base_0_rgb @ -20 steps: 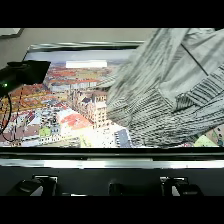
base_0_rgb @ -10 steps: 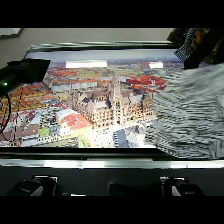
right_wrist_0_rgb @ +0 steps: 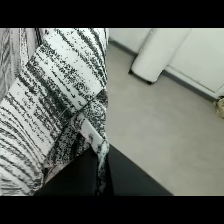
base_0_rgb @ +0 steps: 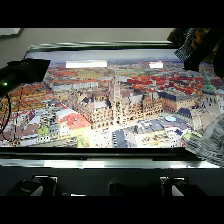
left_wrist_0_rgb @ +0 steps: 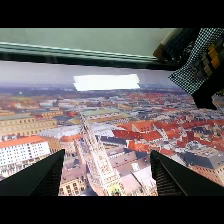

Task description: Fold the clothes and pants, and hang the long-sleeved shirts on hangers.

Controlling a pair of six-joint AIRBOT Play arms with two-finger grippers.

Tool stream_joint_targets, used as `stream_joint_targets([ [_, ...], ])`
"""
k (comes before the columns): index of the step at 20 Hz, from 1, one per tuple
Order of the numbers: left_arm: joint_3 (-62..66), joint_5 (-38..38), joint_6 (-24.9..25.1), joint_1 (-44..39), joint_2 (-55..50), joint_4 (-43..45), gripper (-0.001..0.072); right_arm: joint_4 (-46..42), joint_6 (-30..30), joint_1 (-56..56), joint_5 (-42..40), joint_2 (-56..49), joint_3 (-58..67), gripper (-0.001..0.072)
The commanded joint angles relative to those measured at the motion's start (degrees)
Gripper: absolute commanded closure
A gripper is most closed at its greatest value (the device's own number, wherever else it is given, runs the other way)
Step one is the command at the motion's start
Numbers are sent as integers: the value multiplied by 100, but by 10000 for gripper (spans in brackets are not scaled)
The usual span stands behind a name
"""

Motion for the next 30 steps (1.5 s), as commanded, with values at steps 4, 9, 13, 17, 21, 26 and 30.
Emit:
stream_joint_targets([
  [4,-4,0,0,-4,-48,4,88,4,341,-1182,-1235,-769,1012,688],
  [9,-2,-411,0,-4,-50,2,88,282,428,-2155,-1679,-898,1158,688],
  [13,-2,-715,0,-4,-50,2,88,544,570,-2935,-2114,-966,1165,688],
  [17,-2,-734,4,-2,-57,35,88,1106,719,-3757,-2529,-1032,1167,687],
  [21,-2,-737,2,-2,-74,46,88,1655,837,-4356,-2647,-1110,1169,686],
  [26,-2,-741,0,-4,-79,46,87,2068,833,-4454,-2505,-1108,1169,683],
  [30,-2,-752,0,-2,-79,46,88,2116,835,-4454,-2186,-970,1169,373],
])
